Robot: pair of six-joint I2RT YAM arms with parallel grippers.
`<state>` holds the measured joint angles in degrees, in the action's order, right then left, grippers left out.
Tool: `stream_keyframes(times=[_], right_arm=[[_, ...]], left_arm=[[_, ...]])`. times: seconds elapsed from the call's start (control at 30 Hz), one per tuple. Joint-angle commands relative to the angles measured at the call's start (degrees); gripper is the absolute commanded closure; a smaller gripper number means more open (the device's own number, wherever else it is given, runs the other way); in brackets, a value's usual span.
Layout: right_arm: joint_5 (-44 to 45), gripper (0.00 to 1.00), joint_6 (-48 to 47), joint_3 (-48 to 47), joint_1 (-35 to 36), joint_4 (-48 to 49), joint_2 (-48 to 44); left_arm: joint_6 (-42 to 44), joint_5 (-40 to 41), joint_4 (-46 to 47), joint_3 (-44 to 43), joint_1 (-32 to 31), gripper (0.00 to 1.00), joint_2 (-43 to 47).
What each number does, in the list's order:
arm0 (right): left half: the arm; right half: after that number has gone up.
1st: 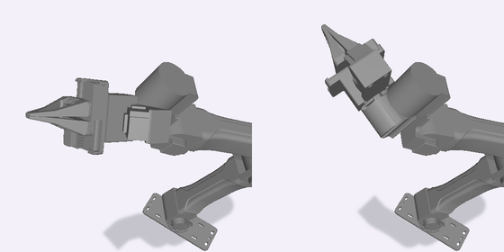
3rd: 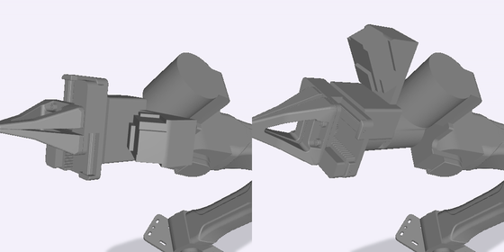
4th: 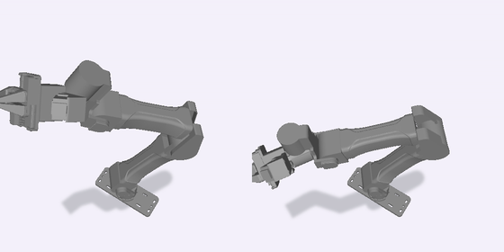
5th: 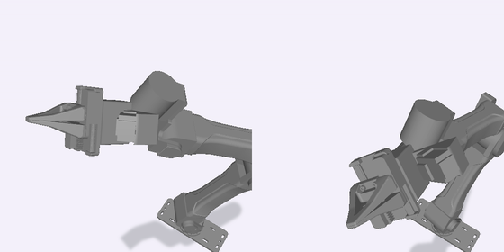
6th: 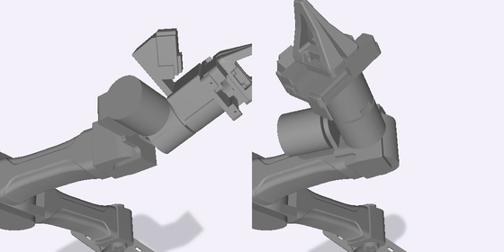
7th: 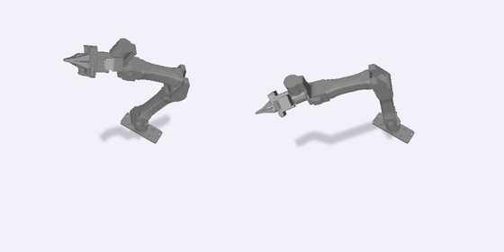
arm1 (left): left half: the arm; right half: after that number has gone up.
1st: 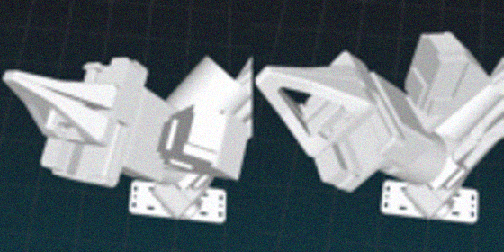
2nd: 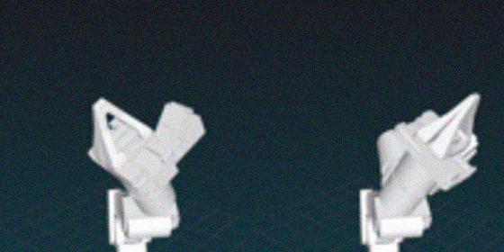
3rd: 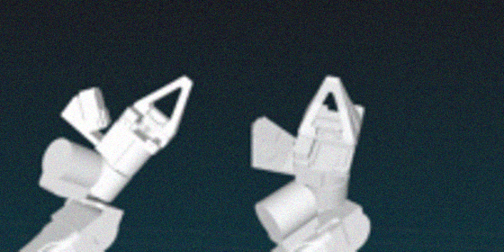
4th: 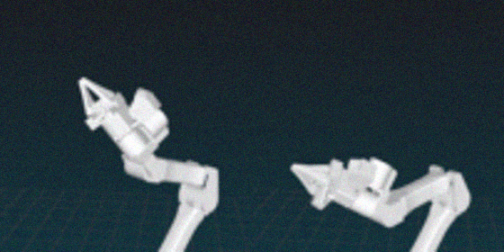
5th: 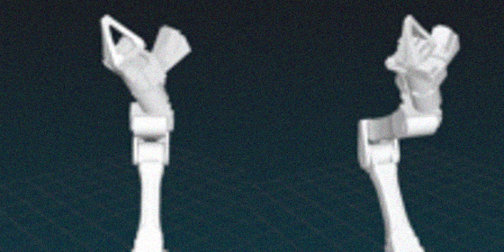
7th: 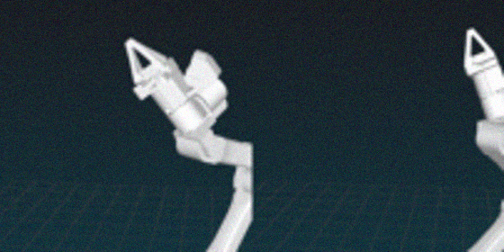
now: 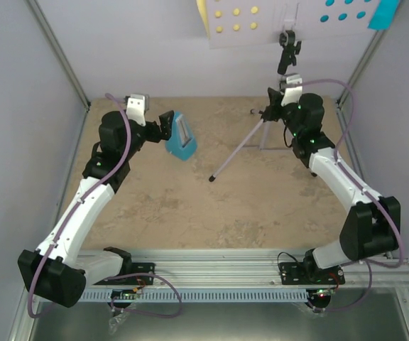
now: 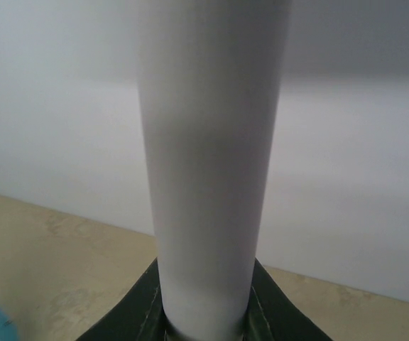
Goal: Pack up the instrument practice props
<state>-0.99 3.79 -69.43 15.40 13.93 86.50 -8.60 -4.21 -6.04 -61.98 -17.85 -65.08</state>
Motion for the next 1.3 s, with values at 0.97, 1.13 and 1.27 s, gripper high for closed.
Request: stream_keyframes(times=[0.97, 1.13, 1.27], right_arm=[[-67.0, 1.00, -1.4, 13.9, 2.2, 5.0, -19.2], [-68.9, 1.00, -1.5, 13.6, 2.2, 4.9, -18.9], [-69.5, 0.99, -1.7, 13.5, 2.2, 4.8, -18.2]], left_arm=[[15.7, -37.4, 4.7, 5.2, -16.3, 0.01, -17.6], [18.3, -37.3, 2.1, 4.3, -17.1, 0.05, -20.2], [20.0, -35.7, -1.1, 2.8, -18.3, 0.22, -21.8]])
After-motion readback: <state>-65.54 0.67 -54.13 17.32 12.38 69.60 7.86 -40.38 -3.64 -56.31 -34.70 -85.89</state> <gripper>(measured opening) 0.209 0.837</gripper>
